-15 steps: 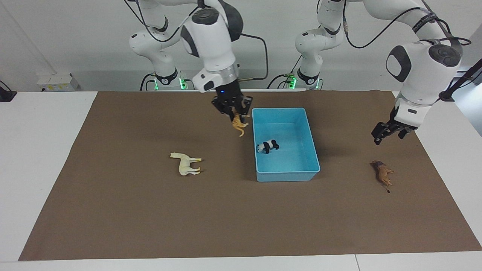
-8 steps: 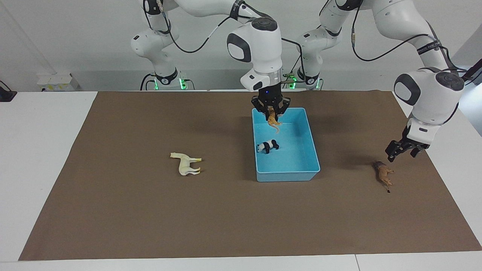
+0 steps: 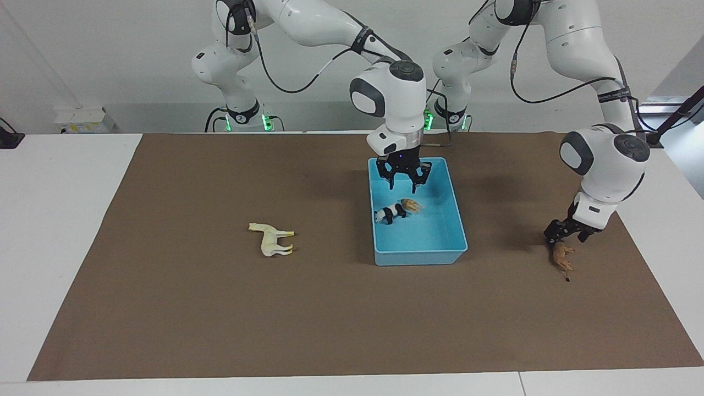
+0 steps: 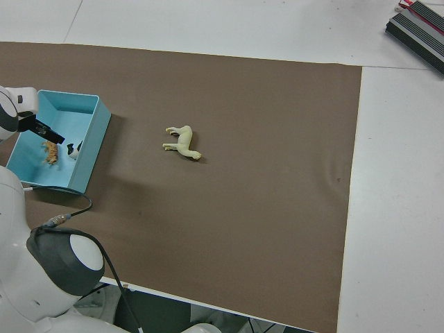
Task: Put all toys into storage box
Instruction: 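Lower the dog into the box with the right gripper while the left reaches the horse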
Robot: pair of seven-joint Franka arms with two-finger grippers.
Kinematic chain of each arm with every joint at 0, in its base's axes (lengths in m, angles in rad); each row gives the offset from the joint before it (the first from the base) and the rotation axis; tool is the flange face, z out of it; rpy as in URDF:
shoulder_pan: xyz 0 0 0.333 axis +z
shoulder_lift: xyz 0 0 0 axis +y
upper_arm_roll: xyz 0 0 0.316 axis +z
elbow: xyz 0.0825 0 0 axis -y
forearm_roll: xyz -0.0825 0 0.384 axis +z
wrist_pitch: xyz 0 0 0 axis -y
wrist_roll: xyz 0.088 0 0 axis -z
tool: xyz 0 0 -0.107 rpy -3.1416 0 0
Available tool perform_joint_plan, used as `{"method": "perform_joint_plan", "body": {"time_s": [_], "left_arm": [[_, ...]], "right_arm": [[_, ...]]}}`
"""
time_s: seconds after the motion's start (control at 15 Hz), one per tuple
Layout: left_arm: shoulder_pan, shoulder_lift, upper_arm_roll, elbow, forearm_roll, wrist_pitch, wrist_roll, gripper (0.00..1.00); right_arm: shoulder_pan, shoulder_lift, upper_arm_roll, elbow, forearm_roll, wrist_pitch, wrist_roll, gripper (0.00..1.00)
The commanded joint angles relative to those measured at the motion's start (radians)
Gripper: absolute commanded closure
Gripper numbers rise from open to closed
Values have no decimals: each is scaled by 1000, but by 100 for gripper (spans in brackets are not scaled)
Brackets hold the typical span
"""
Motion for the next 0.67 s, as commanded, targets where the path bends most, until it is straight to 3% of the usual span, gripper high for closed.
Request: {"method": "perform_joint_plan", "body": {"time_s": [0.0,0.27,0.6], "left_arm": [[11,-39,-1,-72,-2,49,-3,0],[11,-25,19,-73,1,84,3,0],[25,-24,19,-88,1,95,-1,11]], "right_arm": [[-119,-42,7,-10,-32,-99,-216,0],[-264,-82,5,-164,-35,-20,-436,0],[-400,-176,5,-499,-35,291,-592,0]]}}
